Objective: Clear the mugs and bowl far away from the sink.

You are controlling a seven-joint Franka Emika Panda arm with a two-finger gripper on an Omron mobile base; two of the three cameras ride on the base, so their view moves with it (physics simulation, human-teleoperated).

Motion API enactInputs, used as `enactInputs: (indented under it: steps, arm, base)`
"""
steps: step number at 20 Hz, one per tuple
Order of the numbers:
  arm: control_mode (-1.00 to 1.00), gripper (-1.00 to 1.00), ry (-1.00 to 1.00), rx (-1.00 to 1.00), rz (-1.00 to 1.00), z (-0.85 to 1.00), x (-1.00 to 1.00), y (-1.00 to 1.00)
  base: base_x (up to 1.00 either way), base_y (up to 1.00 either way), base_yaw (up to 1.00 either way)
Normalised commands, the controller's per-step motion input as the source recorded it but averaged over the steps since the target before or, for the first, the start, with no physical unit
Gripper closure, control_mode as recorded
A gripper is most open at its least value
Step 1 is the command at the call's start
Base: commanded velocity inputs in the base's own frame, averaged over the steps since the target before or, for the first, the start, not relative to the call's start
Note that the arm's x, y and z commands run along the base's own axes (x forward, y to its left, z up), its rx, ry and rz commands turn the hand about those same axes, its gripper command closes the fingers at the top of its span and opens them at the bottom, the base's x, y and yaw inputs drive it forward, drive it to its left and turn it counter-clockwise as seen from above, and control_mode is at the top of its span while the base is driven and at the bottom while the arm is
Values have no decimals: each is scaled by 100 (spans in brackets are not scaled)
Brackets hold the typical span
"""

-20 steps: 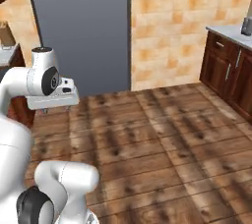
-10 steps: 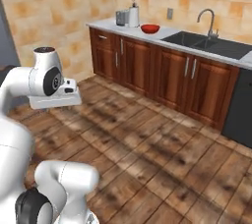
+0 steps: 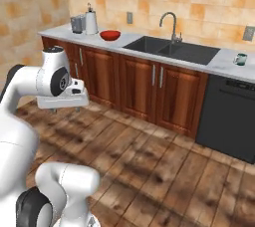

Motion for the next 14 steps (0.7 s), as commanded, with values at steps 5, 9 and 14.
enactInputs:
  steps: [5,9,14]
  arm:
    - [100,-100,0,0,0,0,0,0]
    - [100,-100,0,0,0,0,0,0]
    - [100,-100,0,0,0,0,0,0]
  base:
    - [100,33,-21]
    - [100,46,-23]
    - [100,54,-25]
